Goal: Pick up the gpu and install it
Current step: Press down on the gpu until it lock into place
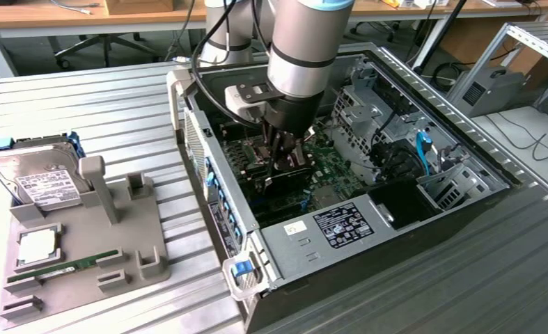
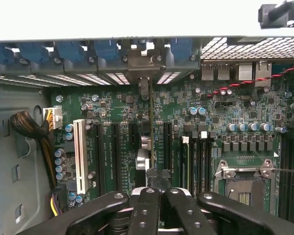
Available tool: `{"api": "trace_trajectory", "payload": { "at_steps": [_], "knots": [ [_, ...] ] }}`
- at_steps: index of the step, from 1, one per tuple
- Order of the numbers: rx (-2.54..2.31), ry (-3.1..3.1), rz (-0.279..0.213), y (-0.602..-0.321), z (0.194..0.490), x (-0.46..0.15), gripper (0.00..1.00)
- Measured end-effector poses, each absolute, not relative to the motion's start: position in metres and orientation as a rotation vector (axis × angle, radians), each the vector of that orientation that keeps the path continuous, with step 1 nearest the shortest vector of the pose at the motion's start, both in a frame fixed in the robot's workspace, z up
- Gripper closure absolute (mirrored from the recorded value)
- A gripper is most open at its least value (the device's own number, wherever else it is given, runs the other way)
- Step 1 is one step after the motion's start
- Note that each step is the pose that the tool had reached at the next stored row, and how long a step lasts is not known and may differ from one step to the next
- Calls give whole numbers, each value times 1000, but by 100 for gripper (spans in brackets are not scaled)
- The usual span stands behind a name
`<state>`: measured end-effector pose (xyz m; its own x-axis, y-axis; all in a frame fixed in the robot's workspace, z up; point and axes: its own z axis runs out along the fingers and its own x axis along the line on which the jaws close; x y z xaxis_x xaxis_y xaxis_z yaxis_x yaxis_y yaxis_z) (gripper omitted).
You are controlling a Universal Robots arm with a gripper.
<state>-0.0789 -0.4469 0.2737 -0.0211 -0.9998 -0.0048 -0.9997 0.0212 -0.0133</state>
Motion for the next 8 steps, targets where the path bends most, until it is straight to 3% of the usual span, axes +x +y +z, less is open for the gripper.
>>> {"api": "trace_trajectory", "payload": {
  "at_steps": [8],
  "knots": [
    [-2189,2236,-10,-447,272,-79,89]
  ]
}}
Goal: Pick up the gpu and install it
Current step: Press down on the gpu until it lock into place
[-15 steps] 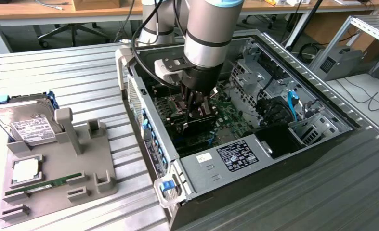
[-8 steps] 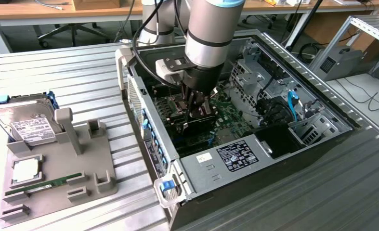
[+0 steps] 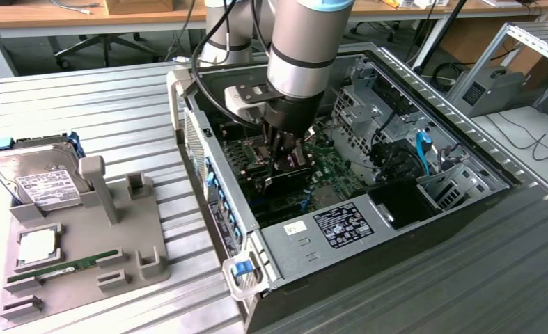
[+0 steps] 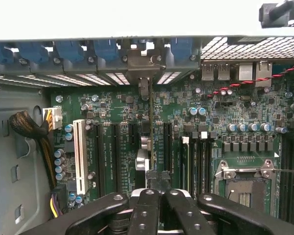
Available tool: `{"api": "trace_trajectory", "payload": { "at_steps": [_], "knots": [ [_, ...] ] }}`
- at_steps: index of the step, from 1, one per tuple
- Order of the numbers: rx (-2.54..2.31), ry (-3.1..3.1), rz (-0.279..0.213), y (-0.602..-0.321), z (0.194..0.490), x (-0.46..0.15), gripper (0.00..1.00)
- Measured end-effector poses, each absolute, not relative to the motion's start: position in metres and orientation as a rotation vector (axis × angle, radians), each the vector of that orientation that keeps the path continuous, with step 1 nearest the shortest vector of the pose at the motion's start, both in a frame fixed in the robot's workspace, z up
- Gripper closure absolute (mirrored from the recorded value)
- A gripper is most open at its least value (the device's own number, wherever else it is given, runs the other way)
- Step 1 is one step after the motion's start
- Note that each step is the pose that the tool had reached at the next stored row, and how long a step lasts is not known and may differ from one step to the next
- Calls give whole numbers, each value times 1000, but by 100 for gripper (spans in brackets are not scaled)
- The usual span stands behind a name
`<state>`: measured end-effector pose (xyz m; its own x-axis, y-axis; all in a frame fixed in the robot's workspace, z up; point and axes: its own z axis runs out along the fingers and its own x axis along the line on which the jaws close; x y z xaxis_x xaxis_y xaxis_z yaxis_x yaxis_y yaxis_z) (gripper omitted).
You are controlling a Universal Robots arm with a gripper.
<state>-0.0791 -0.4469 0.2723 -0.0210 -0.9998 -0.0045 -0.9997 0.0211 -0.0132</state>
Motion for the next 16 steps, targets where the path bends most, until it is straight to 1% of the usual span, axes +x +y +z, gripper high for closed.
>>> {"api": "trace_trajectory", "payload": {
  "at_steps": [16],
  "knots": [
    [-2189,2236,-10,-447,271,-81,89]
  ]
}}
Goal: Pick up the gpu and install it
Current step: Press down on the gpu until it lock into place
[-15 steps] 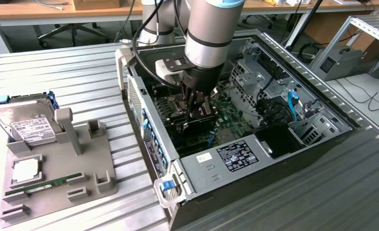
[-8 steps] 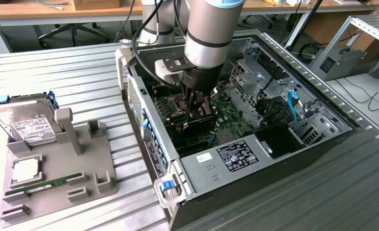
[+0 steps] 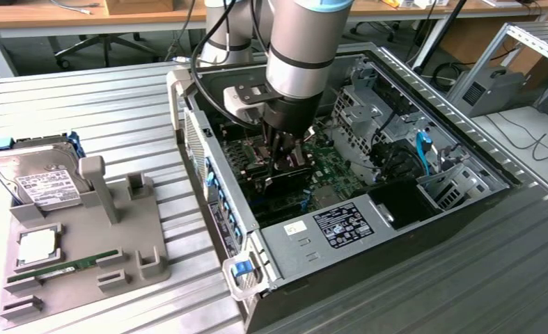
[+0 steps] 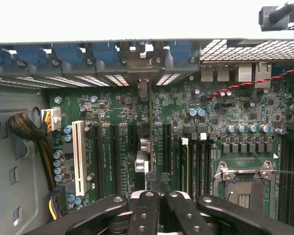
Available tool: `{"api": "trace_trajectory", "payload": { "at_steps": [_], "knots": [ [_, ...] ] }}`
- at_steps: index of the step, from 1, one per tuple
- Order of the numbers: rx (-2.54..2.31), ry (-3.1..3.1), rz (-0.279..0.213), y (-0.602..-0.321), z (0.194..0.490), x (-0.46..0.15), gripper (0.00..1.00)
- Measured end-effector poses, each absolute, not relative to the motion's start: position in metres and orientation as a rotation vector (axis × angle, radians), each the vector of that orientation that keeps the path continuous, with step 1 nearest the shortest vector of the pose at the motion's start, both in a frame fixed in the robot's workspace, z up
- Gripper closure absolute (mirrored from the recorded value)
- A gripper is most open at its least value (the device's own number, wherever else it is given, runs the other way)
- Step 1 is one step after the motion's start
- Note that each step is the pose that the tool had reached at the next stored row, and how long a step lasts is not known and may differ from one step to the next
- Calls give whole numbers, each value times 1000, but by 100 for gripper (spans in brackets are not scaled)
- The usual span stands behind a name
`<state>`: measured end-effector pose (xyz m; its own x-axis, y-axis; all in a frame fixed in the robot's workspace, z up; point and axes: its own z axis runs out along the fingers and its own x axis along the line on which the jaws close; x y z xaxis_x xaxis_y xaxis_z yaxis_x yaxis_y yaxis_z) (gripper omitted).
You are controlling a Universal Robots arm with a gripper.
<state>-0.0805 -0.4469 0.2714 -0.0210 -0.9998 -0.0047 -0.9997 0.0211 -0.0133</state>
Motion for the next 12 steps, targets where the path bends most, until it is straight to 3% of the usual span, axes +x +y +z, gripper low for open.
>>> {"api": "trace_trajectory", "payload": {
  "at_steps": [12],
  "knots": [
    [-2189,2236,-10,-447,271,-81,89]
  ]
}}
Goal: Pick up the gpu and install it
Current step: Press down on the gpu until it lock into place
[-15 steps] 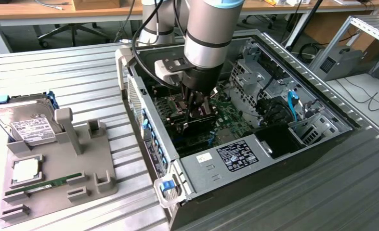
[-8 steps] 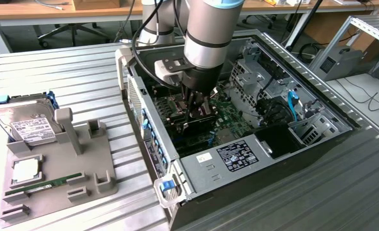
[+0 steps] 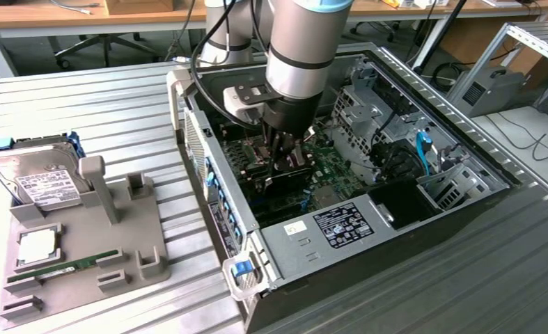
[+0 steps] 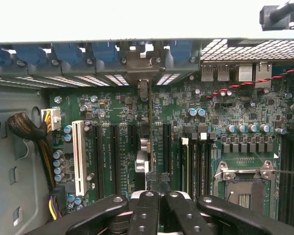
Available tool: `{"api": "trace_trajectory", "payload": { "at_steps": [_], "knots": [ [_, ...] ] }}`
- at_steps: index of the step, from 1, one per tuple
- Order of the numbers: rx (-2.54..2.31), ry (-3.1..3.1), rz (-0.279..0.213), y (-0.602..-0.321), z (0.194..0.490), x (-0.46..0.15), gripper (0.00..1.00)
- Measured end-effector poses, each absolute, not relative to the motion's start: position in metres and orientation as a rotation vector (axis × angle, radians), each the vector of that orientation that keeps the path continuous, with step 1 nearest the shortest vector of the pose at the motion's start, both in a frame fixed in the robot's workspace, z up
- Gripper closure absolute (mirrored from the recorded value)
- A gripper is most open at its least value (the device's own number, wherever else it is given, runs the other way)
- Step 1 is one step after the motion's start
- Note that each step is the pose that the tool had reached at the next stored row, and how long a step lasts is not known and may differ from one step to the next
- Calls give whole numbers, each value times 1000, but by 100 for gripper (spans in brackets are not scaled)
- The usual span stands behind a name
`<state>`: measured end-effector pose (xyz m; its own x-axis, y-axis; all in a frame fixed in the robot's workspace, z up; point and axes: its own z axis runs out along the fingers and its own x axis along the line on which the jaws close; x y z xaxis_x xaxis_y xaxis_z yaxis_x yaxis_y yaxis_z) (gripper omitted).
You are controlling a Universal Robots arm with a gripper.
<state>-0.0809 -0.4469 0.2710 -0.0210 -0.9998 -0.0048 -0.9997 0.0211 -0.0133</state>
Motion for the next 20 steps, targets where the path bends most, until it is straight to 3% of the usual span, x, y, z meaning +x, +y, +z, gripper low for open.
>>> {"api": "trace_trajectory", "payload": {
  "at_steps": [20],
  "knots": [
    [-2189,2236,-10,-447,275,-85,89]
  ]
}}
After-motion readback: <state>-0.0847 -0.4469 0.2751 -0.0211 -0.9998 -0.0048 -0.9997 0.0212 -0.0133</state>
